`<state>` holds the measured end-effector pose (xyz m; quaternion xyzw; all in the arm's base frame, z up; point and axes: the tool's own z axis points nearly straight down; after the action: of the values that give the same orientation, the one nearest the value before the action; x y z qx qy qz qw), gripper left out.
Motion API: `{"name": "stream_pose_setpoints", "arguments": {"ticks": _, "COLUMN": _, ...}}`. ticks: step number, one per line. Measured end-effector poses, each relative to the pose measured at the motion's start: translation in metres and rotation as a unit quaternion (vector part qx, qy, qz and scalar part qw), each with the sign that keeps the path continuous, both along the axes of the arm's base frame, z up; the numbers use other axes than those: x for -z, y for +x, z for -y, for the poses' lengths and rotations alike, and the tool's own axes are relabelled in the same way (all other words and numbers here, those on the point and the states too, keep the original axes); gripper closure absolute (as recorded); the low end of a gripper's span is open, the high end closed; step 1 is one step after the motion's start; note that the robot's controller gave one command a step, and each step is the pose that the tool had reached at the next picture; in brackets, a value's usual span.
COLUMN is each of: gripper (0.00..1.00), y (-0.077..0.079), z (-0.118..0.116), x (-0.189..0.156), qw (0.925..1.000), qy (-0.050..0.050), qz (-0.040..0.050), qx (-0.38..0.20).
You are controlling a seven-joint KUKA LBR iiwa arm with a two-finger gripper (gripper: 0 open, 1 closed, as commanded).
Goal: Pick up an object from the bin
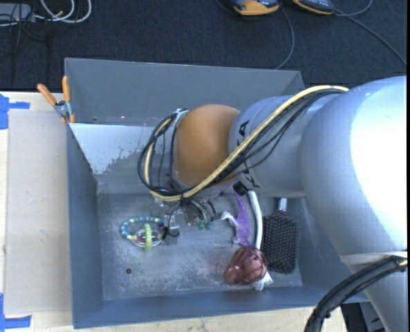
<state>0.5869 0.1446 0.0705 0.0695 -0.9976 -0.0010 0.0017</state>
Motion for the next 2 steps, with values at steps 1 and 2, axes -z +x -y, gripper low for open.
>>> {"name": "stream_pose_setpoints", "arguments": {"ticks": 1, "gripper": 1.00, "y": -0.0004, "z": 0.0001, "x": -0.0015, "qw": 1.0000, "qy": 0.000, "qz": -0.0001, "qx": 0.000}}
{"name": "stream_pose_setpoints", "arguments": {"ticks": 2, "gripper": 1.00, "y": -0.0015, "z": 0.0004, "x": -0.0101, "qw": 1.0000, "qy": 0.000, "qz": -0.0022, "qx": 0.000}}
